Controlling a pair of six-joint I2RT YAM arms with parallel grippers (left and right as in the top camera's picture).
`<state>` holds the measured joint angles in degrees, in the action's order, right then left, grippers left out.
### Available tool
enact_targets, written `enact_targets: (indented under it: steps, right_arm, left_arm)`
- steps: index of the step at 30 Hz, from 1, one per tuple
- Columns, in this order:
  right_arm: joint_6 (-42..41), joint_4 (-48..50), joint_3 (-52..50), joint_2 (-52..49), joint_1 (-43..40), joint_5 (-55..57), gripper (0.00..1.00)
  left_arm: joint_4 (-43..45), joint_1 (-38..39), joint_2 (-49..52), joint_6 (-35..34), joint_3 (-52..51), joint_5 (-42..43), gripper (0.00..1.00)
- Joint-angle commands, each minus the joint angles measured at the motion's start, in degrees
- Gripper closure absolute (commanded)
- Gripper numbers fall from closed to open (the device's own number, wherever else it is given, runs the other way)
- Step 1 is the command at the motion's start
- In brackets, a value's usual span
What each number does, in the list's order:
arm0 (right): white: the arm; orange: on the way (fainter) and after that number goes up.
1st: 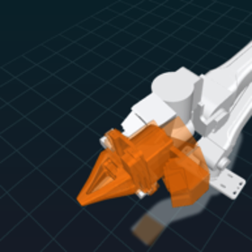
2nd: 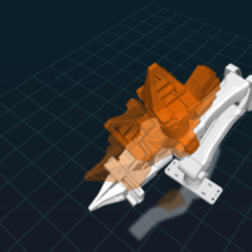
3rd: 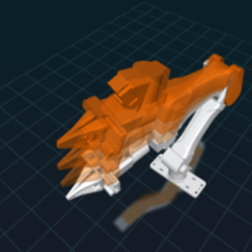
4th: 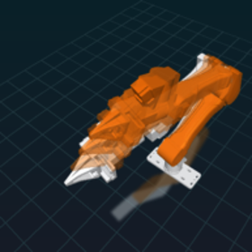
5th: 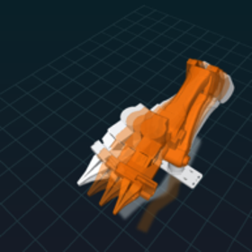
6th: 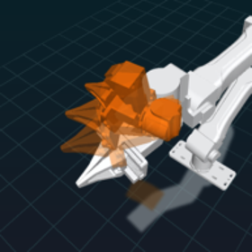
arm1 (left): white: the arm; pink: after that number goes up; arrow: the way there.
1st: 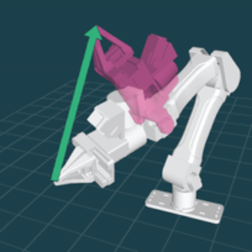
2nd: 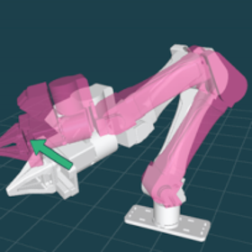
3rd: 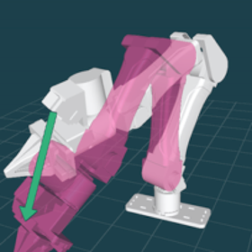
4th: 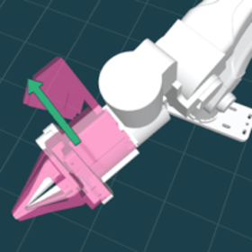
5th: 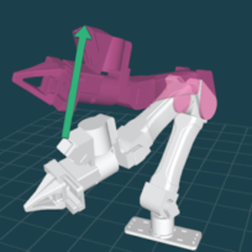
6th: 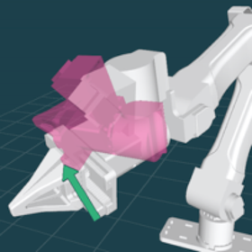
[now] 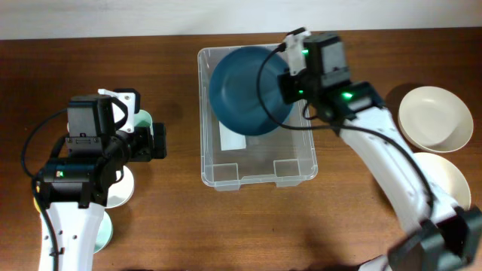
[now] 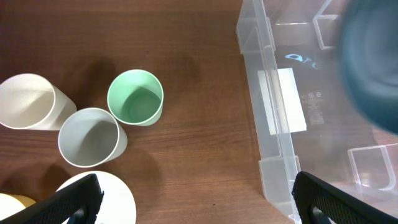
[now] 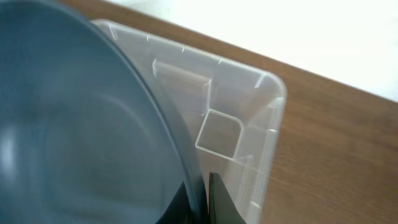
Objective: Pack container
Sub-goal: 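Carry the blue plate into the clear bin and release it, then move the right gripper to the cream bowl's rim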
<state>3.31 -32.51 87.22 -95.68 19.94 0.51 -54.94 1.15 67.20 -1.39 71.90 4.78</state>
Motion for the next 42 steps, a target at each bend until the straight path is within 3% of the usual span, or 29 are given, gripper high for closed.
enact_targets:
  steps: [1, 14, 17, 19, 25, 32, 33, 35, 39, 40, 42]
  right_arm:
    - [-2.21, 3.32, 1.25, -5.51, 0.28, 2.78, 0.96]
    - [-2.93, 9.81, 1.25, -15.04, 0.24, 2.8, 0.96]
    - [-2.93, 9.88, 1.25, -15.1, 0.24, 2.8, 0.9]
    - [-2.93, 9.84, 1.25, -15.1, 0.24, 2.8, 0.78]
    - [-2.93, 9.38, 1.25, -14.93, 0.24, 2.8, 0.78]
    - [-2.93, 4.87, 1.36, -7.96, -0.07, 2.8, 0.51]
    - [-2.99, 4.33, 1.44, -6.1, -0.48, 2.99, 0.44]
    - [-7.1, 2.25, 1.99, -2.34, -2.29, 5.27, 0.38]
    - [-10.03, -3.65, 2.27, 2.93, -11.85, 7.69, 0.3]
    - [-10.03, -4.92, 2.27, 3.04, -14.29, 7.67, 0.24]
    - [-9.6, -9.53, 2.25, 2.08, -22.67, 7.67, 0.21]
  left_arm:
    - [-0.04, -0.2, 0.35, -0.37, 1.29, 1.05, 0.0]
    - [-0.04, -0.2, 0.35, -0.37, 1.29, 1.05, 0.0]
    - [-0.07, -0.2, 0.35, -0.35, 1.29, 1.03, 0.0]
    - [-0.07, -0.2, 0.35, -0.35, 1.29, 1.05, 0.0]
    - [-0.07, -0.2, 0.35, -0.37, 1.29, 1.03, 0.0]
    - [-0.09, -0.2, 0.35, -0.35, 1.29, 1.03, 0.0]
    - [-0.09, -0.2, 0.35, -0.35, 1.29, 1.03, 0.0]
    - [-0.09, -0.2, 0.35, -0.35, 1.29, 1.03, 0.0]
    - [-0.09, -0.2, 0.35, -0.35, 1.29, 1.03, 0.0]
    - [-0.09, -0.2, 0.35, -0.35, 1.29, 1.03, 0.0]
    - [-0.11, -0.2, 0.35, -0.35, 1.29, 1.03, 0.0]
